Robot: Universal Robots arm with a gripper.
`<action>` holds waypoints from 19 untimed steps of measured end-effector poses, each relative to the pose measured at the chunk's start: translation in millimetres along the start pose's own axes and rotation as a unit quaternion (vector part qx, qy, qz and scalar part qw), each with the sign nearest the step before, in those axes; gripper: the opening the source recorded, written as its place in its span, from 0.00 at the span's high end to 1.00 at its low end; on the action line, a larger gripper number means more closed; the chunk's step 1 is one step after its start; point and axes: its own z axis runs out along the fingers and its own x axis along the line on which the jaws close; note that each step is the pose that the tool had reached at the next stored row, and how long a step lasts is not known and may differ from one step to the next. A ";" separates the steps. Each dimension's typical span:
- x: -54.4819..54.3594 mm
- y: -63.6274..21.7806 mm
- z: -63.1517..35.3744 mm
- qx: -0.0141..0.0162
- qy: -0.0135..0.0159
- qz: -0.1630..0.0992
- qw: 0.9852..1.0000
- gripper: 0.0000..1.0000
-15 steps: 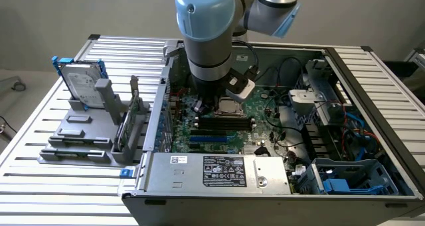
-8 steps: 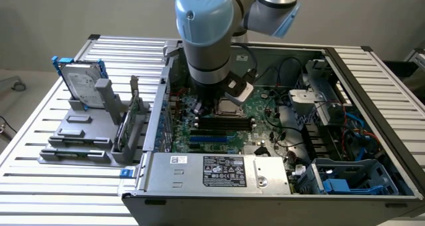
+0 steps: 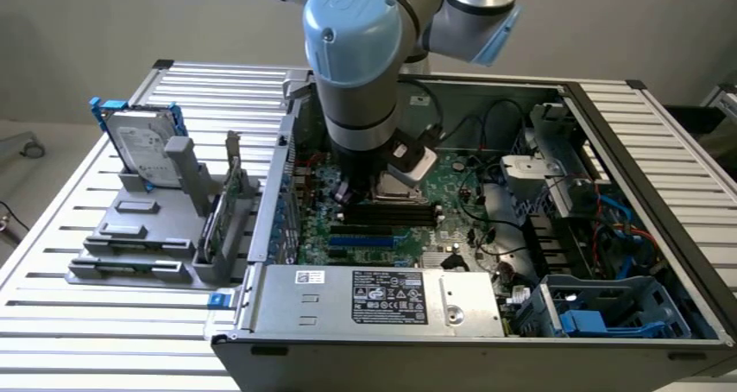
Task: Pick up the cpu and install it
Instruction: 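Install the first cpu locking lever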
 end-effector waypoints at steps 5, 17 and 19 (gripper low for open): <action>-0.6 -1.1 4.3 0.001 -0.002 0.000 1.000 0.89; 0.3 -3.4 11.5 0.004 -0.005 0.002 1.000 0.89; 0.5 -3.8 12.5 0.004 -0.005 0.002 1.000 0.89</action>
